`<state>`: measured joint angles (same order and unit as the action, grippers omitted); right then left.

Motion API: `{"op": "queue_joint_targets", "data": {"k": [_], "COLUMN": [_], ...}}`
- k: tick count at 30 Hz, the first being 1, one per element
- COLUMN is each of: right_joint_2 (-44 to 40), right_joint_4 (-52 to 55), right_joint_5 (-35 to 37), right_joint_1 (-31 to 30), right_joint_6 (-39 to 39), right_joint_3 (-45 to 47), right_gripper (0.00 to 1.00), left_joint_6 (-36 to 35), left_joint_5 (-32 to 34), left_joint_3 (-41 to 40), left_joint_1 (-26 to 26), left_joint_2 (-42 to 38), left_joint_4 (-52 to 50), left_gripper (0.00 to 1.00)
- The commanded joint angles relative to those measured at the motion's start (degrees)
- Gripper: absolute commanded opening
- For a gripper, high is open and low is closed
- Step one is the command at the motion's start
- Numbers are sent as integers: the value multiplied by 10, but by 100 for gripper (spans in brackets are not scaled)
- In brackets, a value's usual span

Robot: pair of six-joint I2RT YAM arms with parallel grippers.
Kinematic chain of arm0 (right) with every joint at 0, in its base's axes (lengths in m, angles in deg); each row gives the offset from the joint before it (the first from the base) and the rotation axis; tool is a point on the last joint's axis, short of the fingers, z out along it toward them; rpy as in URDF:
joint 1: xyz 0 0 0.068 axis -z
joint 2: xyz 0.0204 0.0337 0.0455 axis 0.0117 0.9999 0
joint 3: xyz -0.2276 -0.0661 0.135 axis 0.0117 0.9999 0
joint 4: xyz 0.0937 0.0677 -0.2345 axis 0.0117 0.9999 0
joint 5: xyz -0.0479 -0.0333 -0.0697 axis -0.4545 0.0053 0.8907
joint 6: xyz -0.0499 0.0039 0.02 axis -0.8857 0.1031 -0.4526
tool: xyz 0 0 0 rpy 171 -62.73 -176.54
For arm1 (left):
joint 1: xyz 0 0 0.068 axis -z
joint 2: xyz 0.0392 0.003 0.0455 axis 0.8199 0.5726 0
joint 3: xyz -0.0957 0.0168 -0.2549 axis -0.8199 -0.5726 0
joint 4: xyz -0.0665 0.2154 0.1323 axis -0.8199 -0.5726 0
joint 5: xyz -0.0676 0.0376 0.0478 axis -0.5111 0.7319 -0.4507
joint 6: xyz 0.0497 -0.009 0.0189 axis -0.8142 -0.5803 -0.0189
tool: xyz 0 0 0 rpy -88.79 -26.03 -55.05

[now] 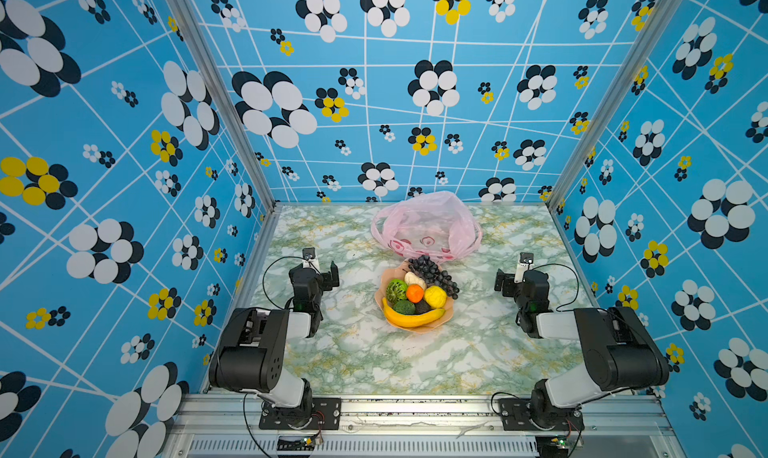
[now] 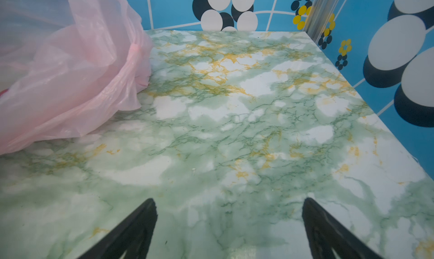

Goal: Take fruits out of the plastic bag
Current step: Reset both arms

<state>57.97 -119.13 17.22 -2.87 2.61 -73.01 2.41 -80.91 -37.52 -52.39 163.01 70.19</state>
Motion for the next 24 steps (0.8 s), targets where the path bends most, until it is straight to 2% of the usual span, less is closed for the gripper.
{"op": "queue_joint_targets", "data": {"k": [1,24], "right_joint_2": [1,0], "right_joint_4": [-47,-42], "right_joint_5": [19,14], "right_joint_1": [1,2], "right_joint_6": [14,17], "right_joint_3": [0,-2], "right_gripper": [99,99], "left_joint_6": [-9,-9], "left_joint_5": [-8,-8], "left_joint_3": [-7,-8], "left_joint_1": [-2,-2], "left_joint_2": [7,6], "left_joint_4": [13,12], "left_gripper": [99,99]}}
